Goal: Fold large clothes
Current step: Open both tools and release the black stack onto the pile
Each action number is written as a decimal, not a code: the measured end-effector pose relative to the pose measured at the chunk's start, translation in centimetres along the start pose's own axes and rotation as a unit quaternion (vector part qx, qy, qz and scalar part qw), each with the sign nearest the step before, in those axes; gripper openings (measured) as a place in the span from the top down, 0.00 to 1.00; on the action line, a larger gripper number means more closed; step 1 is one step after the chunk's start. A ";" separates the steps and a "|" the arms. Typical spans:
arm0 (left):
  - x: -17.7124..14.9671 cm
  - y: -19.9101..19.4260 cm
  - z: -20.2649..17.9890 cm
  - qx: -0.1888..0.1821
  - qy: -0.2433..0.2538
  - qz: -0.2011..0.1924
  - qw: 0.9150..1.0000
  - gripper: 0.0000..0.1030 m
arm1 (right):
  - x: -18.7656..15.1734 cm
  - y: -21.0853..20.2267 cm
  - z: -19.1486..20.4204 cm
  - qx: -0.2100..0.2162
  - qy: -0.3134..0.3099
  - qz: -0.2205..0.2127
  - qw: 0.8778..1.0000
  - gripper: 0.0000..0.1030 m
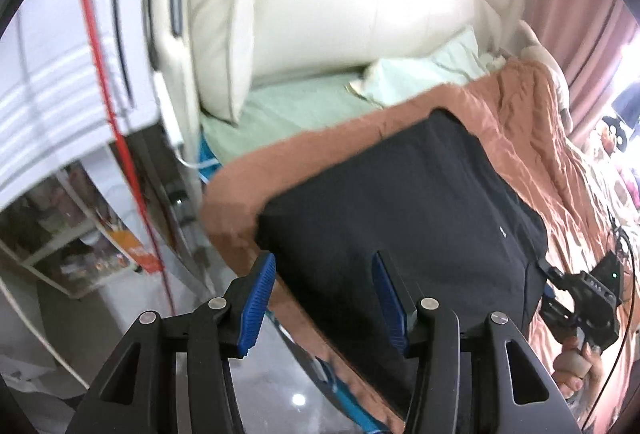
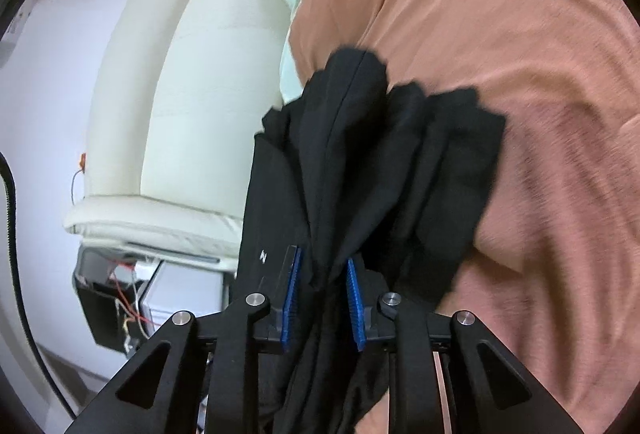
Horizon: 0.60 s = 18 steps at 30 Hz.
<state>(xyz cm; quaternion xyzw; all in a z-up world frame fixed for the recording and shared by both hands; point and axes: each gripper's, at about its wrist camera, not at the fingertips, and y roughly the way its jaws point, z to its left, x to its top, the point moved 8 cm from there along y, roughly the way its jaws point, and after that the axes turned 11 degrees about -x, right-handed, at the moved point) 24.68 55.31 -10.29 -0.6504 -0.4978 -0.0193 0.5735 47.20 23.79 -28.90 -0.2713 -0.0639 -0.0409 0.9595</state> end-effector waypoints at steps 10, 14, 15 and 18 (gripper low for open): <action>-2.5 2.7 -1.4 0.005 0.011 0.032 0.999 0.50 | 0.3 -1.0 0.2 -0.032 -0.027 -0.004 0.999 0.79; -4.3 3.7 -2.0 0.006 0.006 0.049 0.999 0.49 | -0.3 0.2 -0.6 -0.063 -0.036 0.013 0.997 0.79; -4.8 3.8 -2.3 0.002 0.006 0.052 0.999 0.48 | -0.4 0.2 -0.7 -0.064 -0.034 0.013 0.997 0.79; -5.9 3.7 -3.2 0.000 0.010 0.056 0.998 0.48 | -0.5 -0.8 -0.3 -0.072 -0.044 0.009 0.996 0.77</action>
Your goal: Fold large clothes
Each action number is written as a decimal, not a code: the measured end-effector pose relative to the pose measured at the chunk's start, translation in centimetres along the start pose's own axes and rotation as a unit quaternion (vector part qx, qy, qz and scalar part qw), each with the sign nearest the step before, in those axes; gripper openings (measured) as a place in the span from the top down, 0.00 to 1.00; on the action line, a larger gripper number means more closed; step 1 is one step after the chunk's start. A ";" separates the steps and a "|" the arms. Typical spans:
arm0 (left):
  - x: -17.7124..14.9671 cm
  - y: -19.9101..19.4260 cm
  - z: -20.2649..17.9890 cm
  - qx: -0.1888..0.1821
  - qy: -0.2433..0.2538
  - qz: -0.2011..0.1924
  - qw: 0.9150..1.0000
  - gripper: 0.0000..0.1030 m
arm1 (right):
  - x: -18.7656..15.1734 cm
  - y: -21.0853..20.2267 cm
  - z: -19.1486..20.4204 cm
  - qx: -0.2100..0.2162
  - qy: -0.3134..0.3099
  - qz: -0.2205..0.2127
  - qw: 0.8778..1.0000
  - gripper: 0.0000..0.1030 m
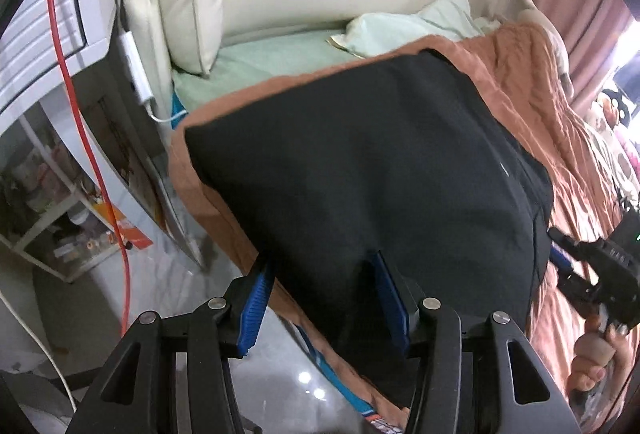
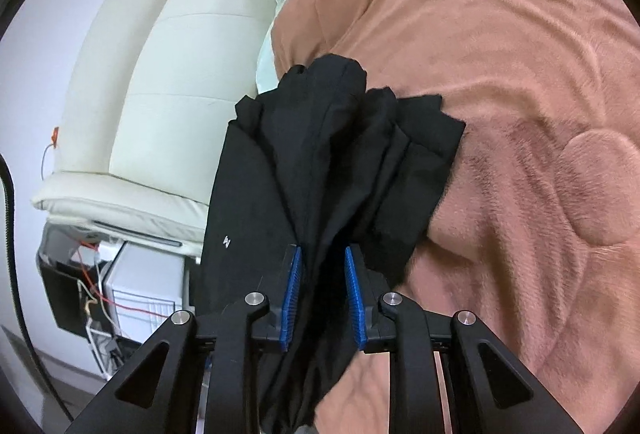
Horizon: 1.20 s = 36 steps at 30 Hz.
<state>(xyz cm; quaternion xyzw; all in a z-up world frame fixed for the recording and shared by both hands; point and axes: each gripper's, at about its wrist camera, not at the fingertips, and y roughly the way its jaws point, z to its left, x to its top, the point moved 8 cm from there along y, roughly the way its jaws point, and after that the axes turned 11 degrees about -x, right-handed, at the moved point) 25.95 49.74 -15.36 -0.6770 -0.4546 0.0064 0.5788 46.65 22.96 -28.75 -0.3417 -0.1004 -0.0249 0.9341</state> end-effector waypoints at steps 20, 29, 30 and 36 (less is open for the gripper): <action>-4.0 -7.1 -7.8 -0.044 0.008 -0.016 0.999 0.23 | -4.0 -16.1 2.0 -0.081 -0.152 -0.072 0.982 0.40; -5.9 -12.7 -13.2 -0.070 0.054 -0.054 0.995 0.09 | -6.5 -24.5 0.6 -0.094 -0.156 -0.107 0.977 0.03; -6.1 -13.4 -13.8 -0.073 0.057 -0.059 0.994 0.07 | -6.7 -25.2 0.5 -0.095 -0.155 -0.112 0.977 0.00; -7.5 -17.1 -16.8 -0.100 0.077 -0.083 0.989 0.05 | -8.8 -31.0 0.1 -0.113 -0.155 -0.145 0.971 0.00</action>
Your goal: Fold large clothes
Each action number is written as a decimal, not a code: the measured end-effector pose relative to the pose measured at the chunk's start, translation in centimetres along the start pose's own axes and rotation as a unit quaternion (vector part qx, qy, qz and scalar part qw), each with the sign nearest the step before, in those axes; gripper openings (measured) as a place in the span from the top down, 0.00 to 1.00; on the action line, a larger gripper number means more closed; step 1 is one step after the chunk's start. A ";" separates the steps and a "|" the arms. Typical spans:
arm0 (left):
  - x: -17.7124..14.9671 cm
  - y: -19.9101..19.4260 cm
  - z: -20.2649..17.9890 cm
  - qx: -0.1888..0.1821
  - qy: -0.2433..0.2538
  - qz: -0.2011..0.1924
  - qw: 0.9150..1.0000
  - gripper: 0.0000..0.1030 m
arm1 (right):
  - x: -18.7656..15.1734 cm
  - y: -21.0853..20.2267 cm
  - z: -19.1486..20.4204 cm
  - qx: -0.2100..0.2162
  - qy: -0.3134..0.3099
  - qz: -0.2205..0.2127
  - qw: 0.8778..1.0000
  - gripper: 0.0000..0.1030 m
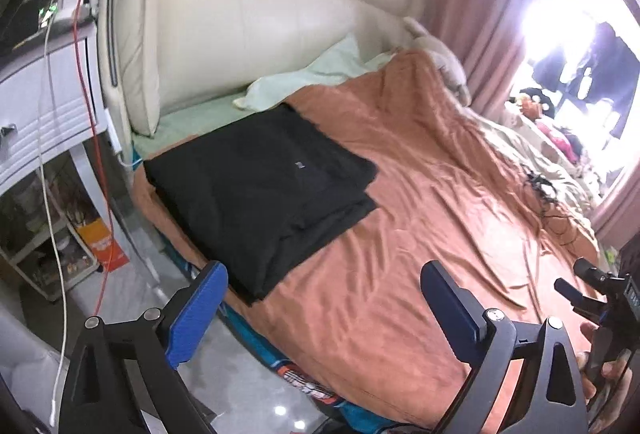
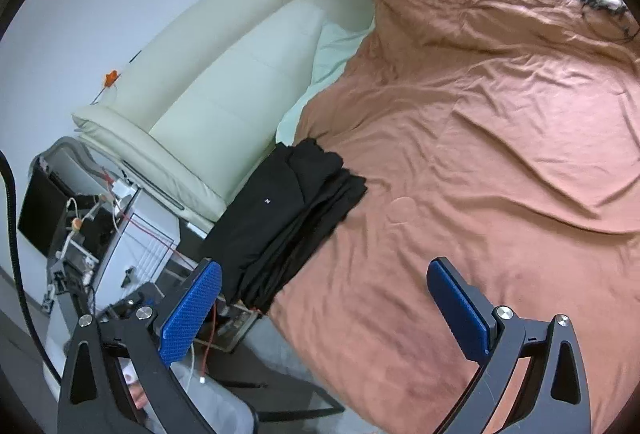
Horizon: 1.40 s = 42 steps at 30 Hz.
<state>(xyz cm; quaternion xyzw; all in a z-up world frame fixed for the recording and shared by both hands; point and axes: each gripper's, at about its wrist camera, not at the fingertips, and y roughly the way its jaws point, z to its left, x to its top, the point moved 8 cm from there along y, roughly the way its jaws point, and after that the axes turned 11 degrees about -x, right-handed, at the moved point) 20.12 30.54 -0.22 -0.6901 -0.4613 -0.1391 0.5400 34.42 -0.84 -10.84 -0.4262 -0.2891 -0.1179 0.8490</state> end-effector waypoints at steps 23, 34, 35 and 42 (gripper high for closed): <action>-7.7 -9.8 -10.6 -0.100 0.084 -0.028 0.991 0.02 | -8.1 -17.7 -1.1 -0.067 -0.022 -0.083 0.994 0.00; -12.7 -14.3 -13.4 -0.120 0.121 -0.041 0.985 0.00 | -13.6 -23.9 -2.7 -0.107 -0.014 -0.122 0.987 0.00; -13.1 -14.7 -13.5 -0.120 0.125 -0.043 0.984 0.00 | -14.1 -24.5 -2.9 -0.110 -0.011 -0.126 0.986 0.00; -16.2 -17.6 -15.1 -0.132 0.163 -0.055 0.976 0.00 | -17.3 -27.6 -3.2 -0.124 -0.006 -0.152 0.981 0.00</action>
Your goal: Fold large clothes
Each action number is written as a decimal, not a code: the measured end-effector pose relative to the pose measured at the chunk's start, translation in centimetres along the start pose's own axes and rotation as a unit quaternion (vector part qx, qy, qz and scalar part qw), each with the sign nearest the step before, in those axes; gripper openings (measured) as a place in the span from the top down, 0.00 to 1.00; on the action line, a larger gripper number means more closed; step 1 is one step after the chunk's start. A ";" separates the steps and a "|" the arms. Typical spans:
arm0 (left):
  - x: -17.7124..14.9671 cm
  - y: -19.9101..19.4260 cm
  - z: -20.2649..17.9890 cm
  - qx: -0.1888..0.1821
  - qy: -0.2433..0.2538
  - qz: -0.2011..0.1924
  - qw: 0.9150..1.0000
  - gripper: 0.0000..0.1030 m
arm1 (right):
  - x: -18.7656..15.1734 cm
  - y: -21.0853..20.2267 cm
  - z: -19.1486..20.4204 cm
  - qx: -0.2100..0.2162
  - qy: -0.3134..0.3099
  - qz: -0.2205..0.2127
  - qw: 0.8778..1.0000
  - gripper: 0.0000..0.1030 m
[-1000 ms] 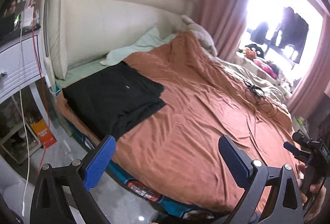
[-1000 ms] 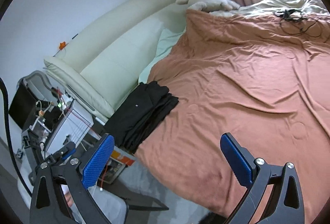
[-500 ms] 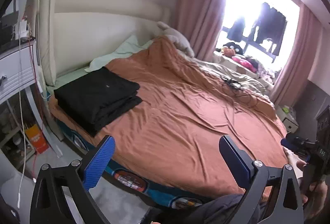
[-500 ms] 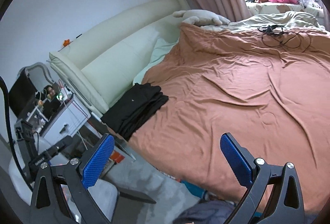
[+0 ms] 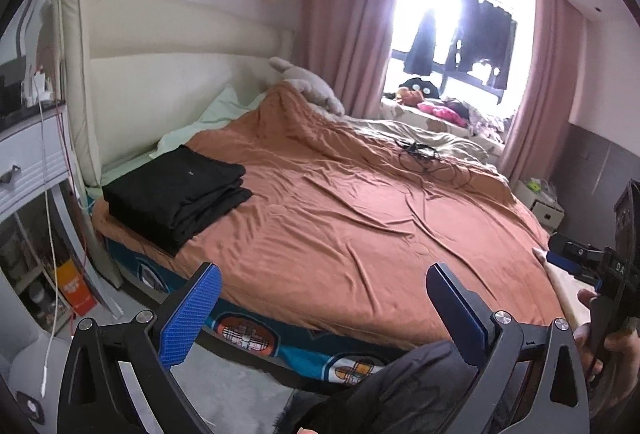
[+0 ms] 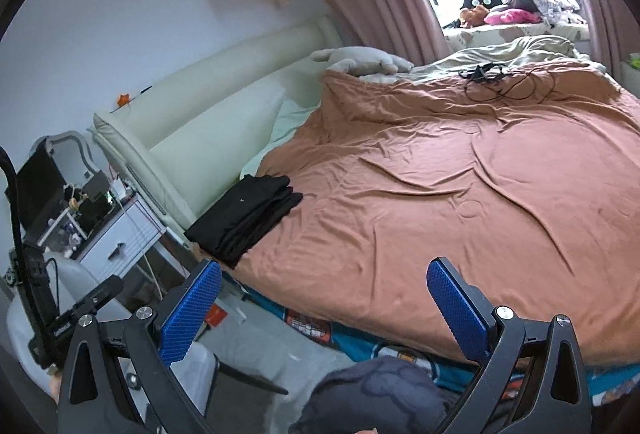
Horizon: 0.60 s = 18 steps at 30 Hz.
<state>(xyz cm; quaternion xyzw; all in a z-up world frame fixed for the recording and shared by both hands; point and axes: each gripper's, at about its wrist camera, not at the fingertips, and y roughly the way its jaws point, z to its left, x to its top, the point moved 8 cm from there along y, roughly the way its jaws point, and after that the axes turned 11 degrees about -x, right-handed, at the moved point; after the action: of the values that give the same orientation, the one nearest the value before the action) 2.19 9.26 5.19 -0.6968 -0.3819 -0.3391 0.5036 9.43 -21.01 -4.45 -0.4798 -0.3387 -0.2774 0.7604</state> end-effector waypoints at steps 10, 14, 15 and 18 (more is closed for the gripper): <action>-2.8 -3.4 -2.4 0.003 0.023 -0.029 0.999 0.00 | -2.5 -3.5 0.4 -0.005 -0.044 -0.023 0.999 0.00; -3.6 -4.2 -2.6 0.018 0.032 -0.044 0.998 0.00 | -3.5 -4.7 0.5 -0.006 -0.056 -0.031 0.998 0.00; -3.8 -4.4 -2.8 0.018 0.035 -0.050 0.998 0.00 | -3.7 -4.9 0.4 -0.010 -0.059 -0.033 0.998 0.00; -4.3 -4.7 -2.6 0.015 0.035 -0.066 0.997 0.00 | -4.3 -5.1 0.3 -0.021 -0.070 -0.036 0.997 0.00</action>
<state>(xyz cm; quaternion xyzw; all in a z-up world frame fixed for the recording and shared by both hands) -4.23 6.85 4.27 -0.6500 -0.4144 -0.3898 0.5039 2.87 -22.29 -4.98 -0.5014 -0.4025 -0.2774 0.7139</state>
